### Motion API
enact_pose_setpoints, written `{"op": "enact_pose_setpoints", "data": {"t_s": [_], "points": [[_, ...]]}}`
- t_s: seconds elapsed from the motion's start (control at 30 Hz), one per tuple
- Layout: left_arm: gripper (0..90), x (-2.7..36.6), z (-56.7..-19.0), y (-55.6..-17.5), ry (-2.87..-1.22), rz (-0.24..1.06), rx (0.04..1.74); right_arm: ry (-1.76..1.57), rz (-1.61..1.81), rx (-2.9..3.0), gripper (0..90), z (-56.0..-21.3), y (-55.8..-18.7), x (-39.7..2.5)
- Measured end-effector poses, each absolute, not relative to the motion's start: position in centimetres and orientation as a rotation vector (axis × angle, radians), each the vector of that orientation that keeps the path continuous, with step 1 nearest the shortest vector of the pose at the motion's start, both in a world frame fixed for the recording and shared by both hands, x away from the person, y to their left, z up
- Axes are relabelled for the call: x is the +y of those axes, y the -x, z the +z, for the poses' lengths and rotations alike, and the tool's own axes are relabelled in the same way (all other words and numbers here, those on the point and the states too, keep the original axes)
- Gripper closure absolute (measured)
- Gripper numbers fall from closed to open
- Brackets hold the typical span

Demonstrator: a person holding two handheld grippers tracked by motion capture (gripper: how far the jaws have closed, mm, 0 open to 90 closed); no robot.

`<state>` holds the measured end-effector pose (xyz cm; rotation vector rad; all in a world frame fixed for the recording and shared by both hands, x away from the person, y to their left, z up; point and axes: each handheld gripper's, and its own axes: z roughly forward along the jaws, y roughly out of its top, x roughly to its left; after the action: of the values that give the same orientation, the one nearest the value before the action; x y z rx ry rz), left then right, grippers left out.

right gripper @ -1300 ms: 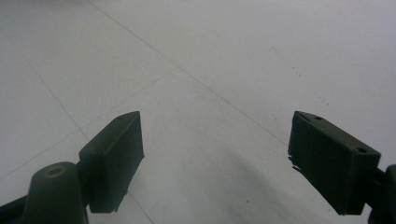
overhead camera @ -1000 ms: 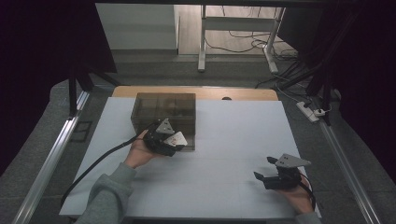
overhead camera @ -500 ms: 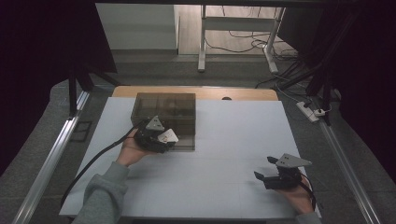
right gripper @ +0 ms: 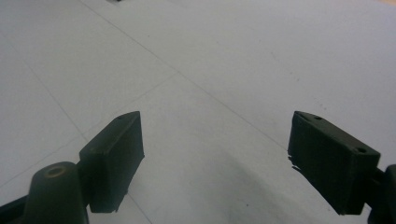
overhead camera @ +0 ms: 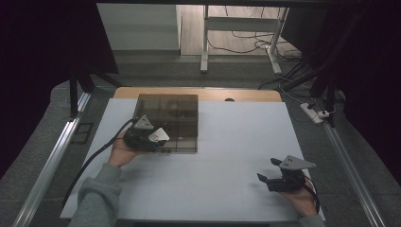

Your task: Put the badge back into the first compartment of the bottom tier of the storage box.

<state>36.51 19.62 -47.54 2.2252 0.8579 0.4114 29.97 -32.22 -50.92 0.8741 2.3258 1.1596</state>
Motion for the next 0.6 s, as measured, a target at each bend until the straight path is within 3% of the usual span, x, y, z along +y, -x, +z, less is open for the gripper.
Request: {"op": "enact_pose_setpoints", "data": {"t_s": [0.6], "points": [[32.2,23.4,-48.7,-36.9,-2.21,0.436,0.982,-0.875,1.165,2.326,18.3,-50.9,-30.0,-32.2]]}}
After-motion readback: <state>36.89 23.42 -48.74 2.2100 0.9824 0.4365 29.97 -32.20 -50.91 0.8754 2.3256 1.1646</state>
